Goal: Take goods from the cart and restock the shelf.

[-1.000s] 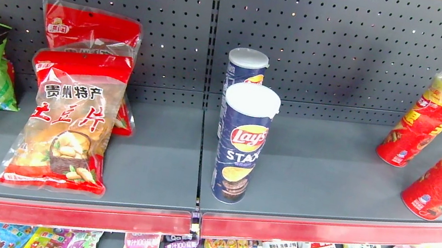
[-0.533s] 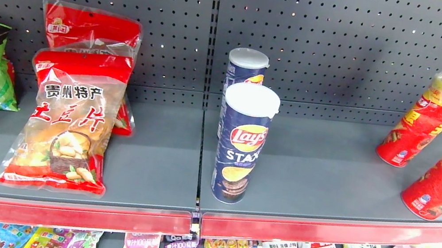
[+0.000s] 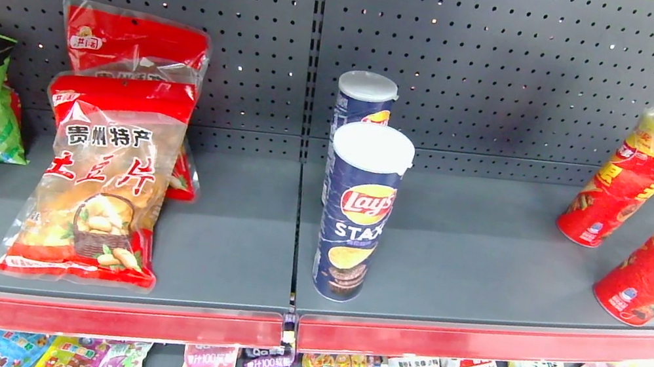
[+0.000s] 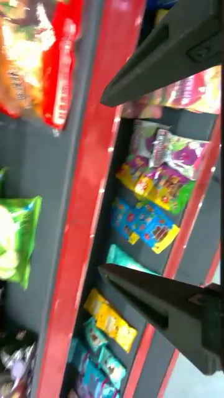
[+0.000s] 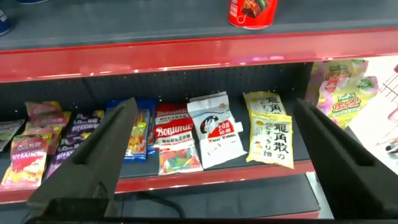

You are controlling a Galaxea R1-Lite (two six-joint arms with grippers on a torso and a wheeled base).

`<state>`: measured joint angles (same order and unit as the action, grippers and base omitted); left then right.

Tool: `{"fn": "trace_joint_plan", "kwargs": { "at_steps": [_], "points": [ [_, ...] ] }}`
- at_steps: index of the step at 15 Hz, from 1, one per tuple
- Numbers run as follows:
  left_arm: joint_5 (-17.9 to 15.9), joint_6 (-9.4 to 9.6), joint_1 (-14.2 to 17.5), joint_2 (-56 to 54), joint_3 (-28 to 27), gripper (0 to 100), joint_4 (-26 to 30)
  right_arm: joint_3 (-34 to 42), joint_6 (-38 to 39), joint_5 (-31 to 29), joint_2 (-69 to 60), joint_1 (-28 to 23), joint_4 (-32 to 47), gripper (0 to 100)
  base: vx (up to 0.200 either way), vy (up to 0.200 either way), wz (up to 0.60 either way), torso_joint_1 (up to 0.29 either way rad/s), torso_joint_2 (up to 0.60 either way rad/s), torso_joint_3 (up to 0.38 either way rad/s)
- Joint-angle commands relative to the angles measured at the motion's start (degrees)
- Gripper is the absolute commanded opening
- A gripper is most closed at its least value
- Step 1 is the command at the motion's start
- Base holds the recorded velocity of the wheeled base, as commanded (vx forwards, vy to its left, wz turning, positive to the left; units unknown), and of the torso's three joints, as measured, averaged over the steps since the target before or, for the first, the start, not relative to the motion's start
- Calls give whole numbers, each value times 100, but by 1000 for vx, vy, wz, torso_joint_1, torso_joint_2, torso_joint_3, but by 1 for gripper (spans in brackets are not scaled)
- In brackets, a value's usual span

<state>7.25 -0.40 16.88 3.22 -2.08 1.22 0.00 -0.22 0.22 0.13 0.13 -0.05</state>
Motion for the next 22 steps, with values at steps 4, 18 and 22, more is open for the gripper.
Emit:
{"fn": "trace_joint_plan", "kwargs": {
  "at_steps": [4, 18, 22],
  "points": [
    [-198, -171, -2031, 241, 50, 100, 1, 0, -4, 4, -13, 4, 5, 100, 0, 0, 0, 0, 0, 0],
    [-927, 23, -1741, -322, 208, 100, -104, 0, 4, 4, -13, 4, -4, 100, 0, 0, 0, 0, 0, 0],
    [-954, 40, -1715, -322, 208, 100, -113, 0, 4, 4, -13, 4, 5, 100, 0, 0, 0, 0, 0, 0]
  ]
}}
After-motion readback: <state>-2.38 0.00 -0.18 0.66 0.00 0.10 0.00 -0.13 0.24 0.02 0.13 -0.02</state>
